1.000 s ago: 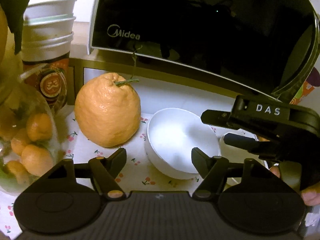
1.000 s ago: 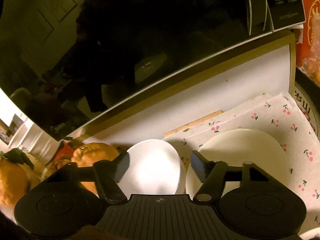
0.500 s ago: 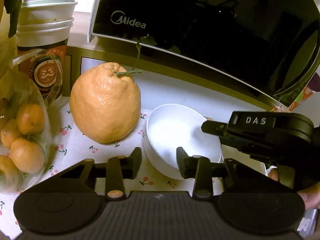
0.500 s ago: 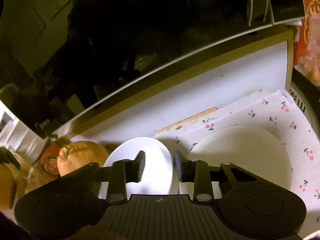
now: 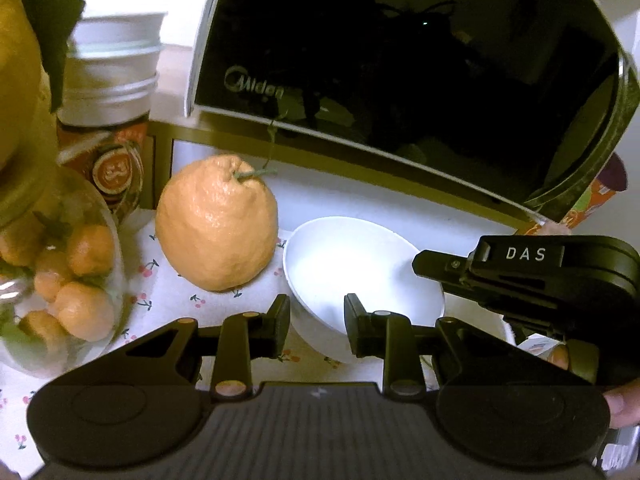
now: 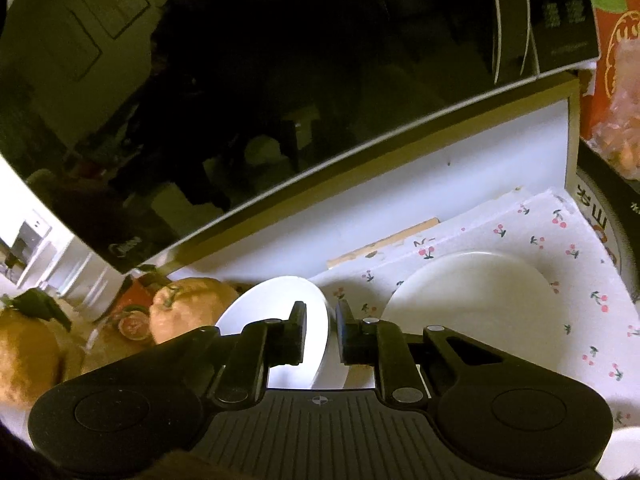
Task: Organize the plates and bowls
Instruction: 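Carry both held white bowls to beside the plate stack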
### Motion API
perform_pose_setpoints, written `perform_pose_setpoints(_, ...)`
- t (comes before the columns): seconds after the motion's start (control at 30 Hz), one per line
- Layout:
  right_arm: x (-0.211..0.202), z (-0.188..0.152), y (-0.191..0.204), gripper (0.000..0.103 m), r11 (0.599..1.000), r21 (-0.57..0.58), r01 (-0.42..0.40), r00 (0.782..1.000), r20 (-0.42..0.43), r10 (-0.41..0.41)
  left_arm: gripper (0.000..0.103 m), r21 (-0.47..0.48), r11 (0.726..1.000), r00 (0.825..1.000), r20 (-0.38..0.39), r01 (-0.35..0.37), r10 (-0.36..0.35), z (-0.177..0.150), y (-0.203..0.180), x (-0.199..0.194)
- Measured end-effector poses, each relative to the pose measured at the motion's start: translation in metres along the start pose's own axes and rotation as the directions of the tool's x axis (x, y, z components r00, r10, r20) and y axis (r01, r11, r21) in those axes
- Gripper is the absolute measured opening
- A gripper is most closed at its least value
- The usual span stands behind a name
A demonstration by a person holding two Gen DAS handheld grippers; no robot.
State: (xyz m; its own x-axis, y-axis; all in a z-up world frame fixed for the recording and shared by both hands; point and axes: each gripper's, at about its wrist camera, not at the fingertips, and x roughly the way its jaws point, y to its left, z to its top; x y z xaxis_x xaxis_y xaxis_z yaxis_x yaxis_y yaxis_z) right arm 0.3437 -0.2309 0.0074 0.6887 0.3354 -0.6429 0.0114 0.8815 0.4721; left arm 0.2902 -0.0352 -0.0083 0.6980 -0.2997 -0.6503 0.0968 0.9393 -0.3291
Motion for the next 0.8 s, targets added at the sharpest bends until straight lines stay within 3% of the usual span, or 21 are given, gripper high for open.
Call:
perform_pose_setpoints(0.33, -0.06, -0.007, 0.014, 0.016, 1.0, 0.002, -0.014, 1.0, 0.015, 0.014, 0.025, 0.013, 1.0, 1.0, 0.005, 0.021, -0.022, -0.005, -0.011, -0.057)
perform_pose_setpoints(0.53, -0.098, -0.027, 0.013, 0.016, 0.997, 0.054, -0.046, 0.999, 0.002, 0.046, 0.025, 0.044, 0.999, 1.0, -0.01, 0.027, -0.026, -0.026, -0.017, -0.087)
perform_pose_setpoints(0.8, -0.141, -0.058, 0.024, 0.016, 0.999, 0.009, -0.039, 0.999, 0.008, 0.039, 0.025, 0.035, 0.999, 0.999, -0.036, 0.039, -0.038, -0.052, -0.017, -0.118)
